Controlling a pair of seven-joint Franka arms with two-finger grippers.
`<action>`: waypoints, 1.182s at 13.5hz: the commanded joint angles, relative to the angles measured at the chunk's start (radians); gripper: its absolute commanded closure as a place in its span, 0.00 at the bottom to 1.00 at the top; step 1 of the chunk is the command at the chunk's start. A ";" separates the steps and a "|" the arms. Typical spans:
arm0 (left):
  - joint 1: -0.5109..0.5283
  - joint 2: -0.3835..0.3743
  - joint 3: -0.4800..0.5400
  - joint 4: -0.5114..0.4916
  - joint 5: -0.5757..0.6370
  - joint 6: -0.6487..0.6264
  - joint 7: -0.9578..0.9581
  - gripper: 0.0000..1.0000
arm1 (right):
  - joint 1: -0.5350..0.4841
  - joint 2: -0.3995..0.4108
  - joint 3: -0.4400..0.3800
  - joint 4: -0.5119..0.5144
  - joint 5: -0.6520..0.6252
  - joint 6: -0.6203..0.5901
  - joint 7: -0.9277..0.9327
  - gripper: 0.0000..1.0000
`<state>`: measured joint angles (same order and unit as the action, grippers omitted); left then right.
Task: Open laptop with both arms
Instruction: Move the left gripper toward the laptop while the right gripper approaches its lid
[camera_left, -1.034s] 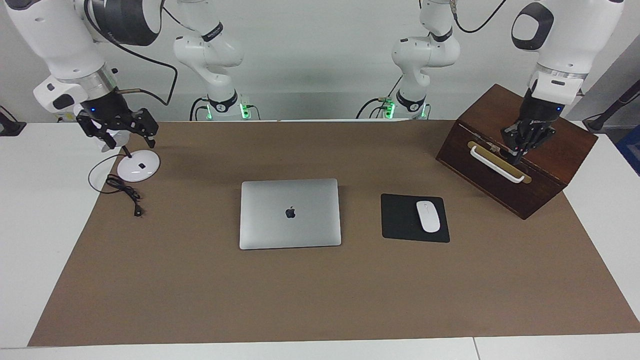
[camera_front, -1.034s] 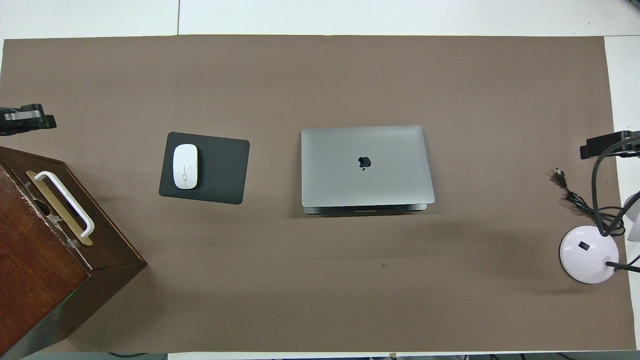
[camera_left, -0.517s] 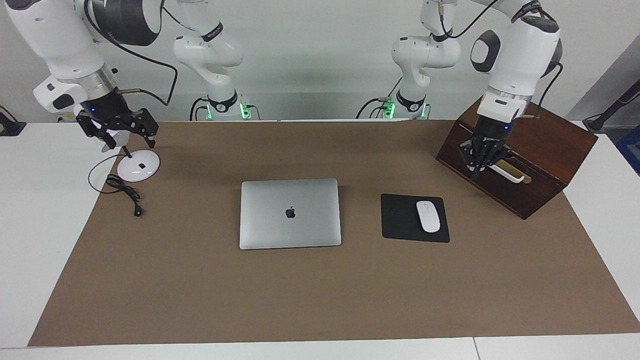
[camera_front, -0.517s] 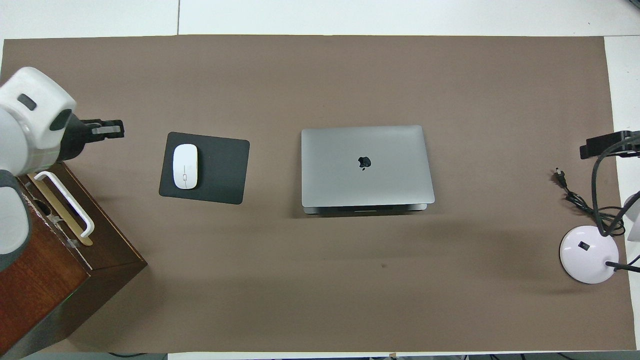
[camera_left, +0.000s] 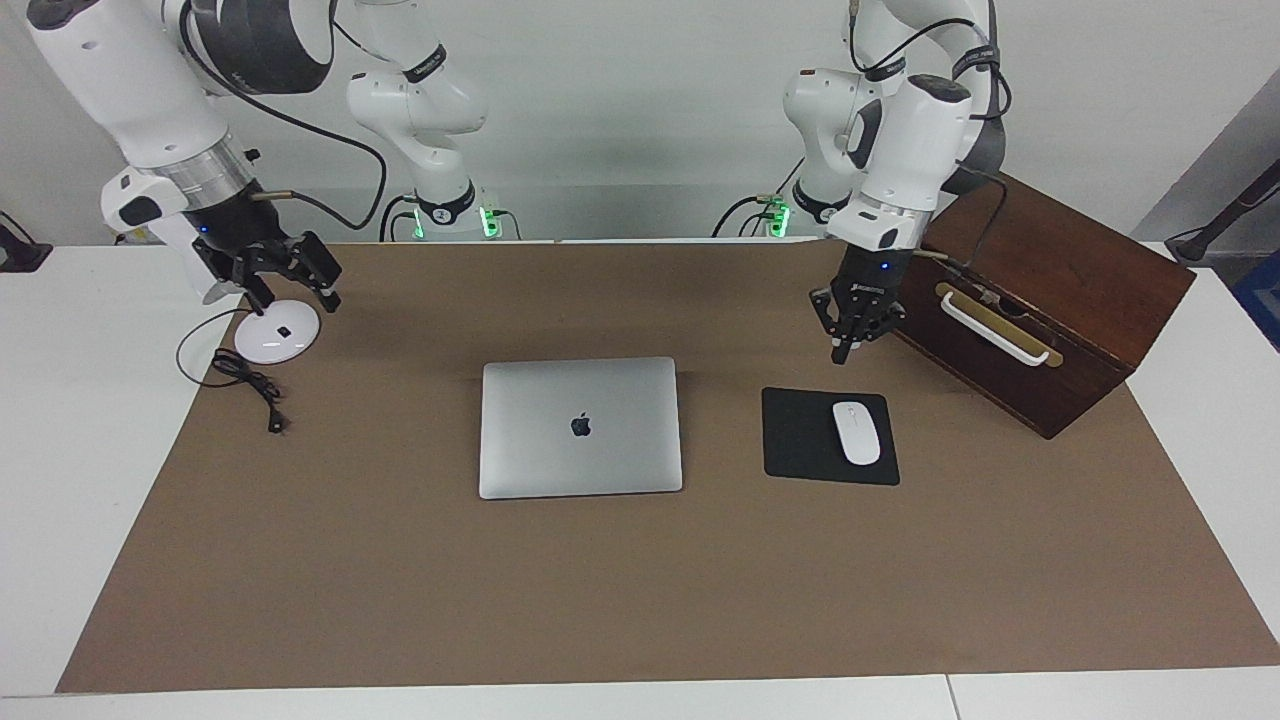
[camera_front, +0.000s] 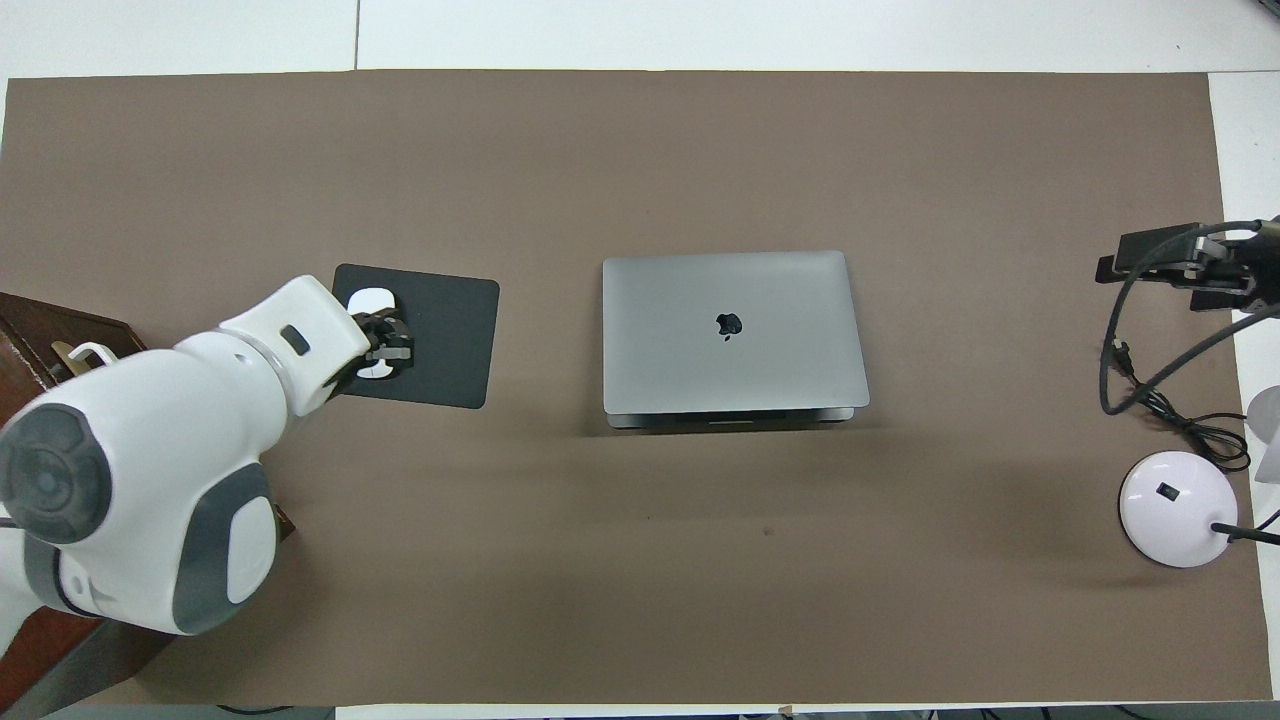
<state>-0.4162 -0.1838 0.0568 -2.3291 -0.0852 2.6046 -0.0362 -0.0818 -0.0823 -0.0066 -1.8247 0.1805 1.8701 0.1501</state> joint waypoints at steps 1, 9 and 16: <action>-0.068 -0.042 0.018 -0.133 -0.016 0.138 0.042 1.00 | 0.035 -0.126 0.013 -0.215 0.068 0.157 0.061 0.00; -0.220 -0.019 0.018 -0.305 -0.016 0.373 0.062 1.00 | 0.336 -0.264 0.014 -0.556 0.093 0.633 0.437 0.00; -0.340 0.040 0.018 -0.365 -0.016 0.519 0.062 1.00 | 0.473 -0.269 0.027 -0.672 0.094 0.920 0.715 0.00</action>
<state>-0.7132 -0.1520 0.0574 -2.6773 -0.0852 3.0853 -0.0005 0.3763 -0.3259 0.0149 -2.4231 0.2547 2.6925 0.8333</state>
